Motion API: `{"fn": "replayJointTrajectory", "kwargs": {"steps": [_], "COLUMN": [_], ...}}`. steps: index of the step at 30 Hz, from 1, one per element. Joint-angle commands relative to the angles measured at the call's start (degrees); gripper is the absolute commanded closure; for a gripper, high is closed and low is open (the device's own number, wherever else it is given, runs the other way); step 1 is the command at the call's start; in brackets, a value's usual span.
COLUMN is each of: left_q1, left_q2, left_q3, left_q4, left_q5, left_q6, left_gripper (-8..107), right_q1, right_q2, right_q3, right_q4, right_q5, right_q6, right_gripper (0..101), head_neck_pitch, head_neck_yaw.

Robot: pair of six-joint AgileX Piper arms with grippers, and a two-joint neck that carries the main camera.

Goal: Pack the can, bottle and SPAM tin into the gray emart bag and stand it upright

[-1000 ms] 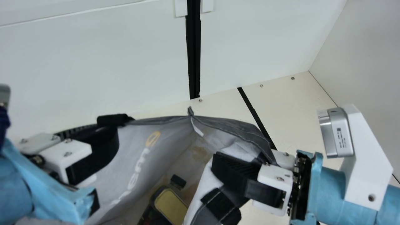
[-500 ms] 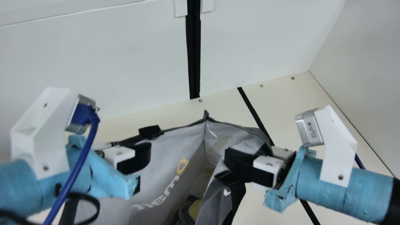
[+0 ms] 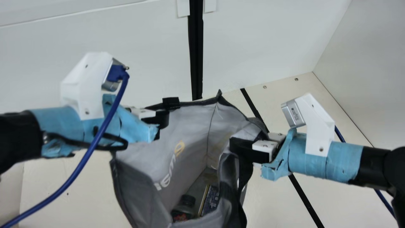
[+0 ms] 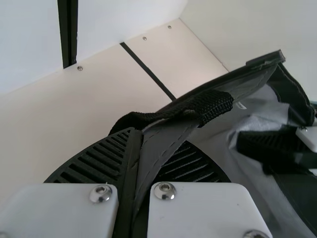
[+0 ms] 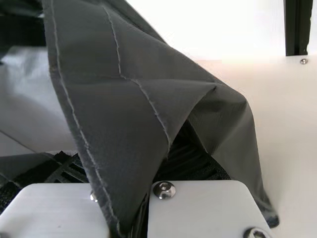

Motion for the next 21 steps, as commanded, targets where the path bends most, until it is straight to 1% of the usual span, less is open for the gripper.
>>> {"fn": "replayJointTrajectory", "kwargs": {"steps": [1,7,12,17,21], "left_q1": [0.33,1.01,1.15,1.11,1.08], "left_q2": [3.25,9.11,11.98,12.96,12.54], "left_q3": [-3.04,-9.26,-12.23,-13.19,-12.23], "left_q4": [-0.49,-1.73,-2.23,-1.87,-1.28], "left_q5": [0.14,-0.18,-1.23,-2.22,-3.34], "left_q6": [0.19,0.18,-0.23,-0.92,-1.64], "left_gripper": [107,107,107,107,107], "right_q1": [-0.15,-0.51,1.87,3.70,3.71], "right_q2": [1.71,5.90,7.79,8.36,8.34], "right_q3": [-0.66,-2.97,-3.33,-2.79,-2.97], "right_q4": [0.29,0.80,0.70,0.66,0.88], "right_q5": [0.27,0.27,-2.24,-3.60,-3.63], "right_q6": [-1.94,-4.24,-3.78,-3.07,-3.12], "right_gripper": [101,101,101,101,101], "head_neck_pitch": [-1.21,-1.21,-1.21,-1.21,-1.21], "head_neck_yaw": [-0.05,-0.05,-0.05,-0.05,-0.05]}}
